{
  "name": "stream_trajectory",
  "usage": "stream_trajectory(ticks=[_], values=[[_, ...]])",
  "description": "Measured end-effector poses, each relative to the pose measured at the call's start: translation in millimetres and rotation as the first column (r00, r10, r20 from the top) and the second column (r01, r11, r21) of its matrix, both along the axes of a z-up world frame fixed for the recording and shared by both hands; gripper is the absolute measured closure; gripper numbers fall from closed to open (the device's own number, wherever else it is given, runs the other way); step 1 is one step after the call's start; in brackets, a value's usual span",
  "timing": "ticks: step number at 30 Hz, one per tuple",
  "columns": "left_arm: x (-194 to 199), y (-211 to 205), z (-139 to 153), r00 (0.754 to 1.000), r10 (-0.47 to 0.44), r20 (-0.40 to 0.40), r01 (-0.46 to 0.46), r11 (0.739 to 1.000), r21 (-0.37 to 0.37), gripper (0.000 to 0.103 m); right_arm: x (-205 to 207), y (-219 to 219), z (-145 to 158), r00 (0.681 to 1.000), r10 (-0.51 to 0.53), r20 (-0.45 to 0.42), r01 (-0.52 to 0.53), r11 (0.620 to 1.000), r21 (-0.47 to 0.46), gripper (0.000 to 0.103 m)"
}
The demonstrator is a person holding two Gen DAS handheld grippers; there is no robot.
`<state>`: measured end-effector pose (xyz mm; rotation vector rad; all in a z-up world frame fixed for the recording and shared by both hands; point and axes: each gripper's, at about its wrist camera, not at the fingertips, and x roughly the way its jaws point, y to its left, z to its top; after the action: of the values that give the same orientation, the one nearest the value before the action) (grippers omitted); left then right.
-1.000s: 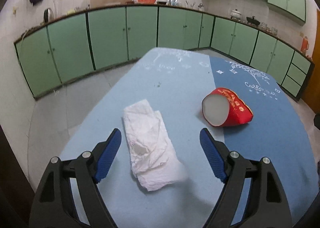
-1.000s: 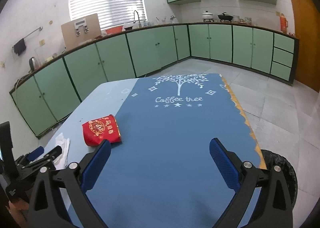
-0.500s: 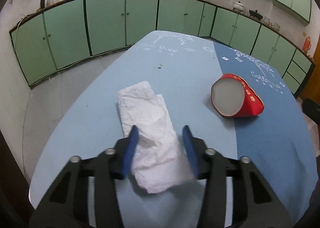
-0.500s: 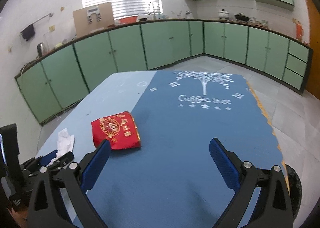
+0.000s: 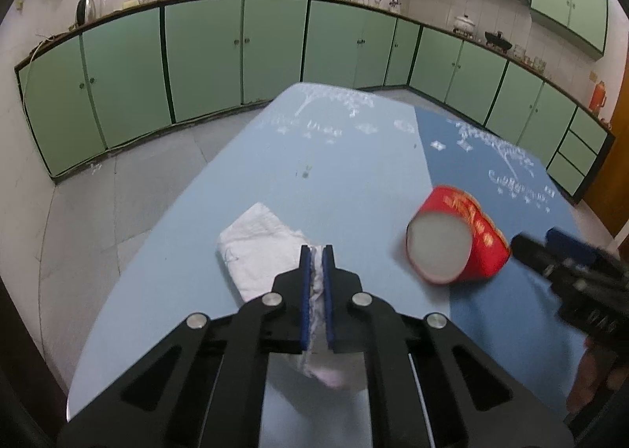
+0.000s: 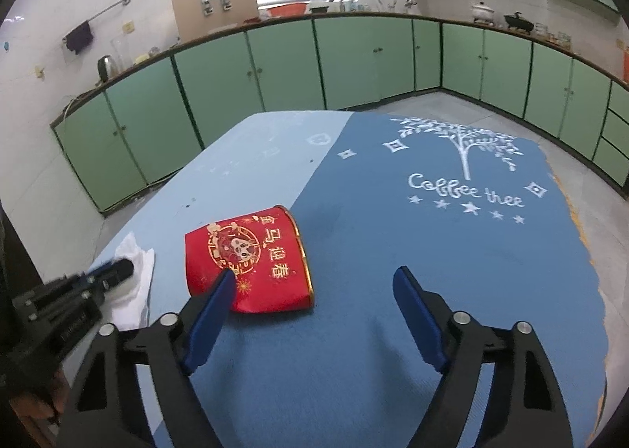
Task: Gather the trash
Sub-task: 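Grasp the white tissue with the left tool while the right tool approaches the red can, then close the right tool on the red can's rim and lift it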
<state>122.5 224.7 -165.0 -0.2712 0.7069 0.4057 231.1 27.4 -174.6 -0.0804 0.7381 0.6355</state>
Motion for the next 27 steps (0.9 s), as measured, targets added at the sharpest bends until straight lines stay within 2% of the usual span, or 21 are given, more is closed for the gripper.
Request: stream_trajectory(ticks=[6,13,21,27], values=[[21,-1,4,1.0,-0.023,0.0,0.023,0.999,0.044,0.098,10,7,-10,0.999,0.023,-0.039,-0.023,1.0,-0.008,0.033],[27,4,-4,0.999,-0.029,-0.021,0.029,0.999,0.022,0.098,19,11,-21,0.992,0.065,-0.106,-0.065,0.998,0.007,0.04],[26,4,-3,0.999,-0.028,-0.02,0.028,0.999,0.021,0.098,13,14,-20,0.979,0.145,-0.142,-0.14,0.989,0.047,0.063],[22,5,-2,1.0,-0.023,-0.02,0.024,0.999,0.029,0.098,1,14,-19,0.971,0.189,-0.148,-0.183,0.982,0.049,0.066]])
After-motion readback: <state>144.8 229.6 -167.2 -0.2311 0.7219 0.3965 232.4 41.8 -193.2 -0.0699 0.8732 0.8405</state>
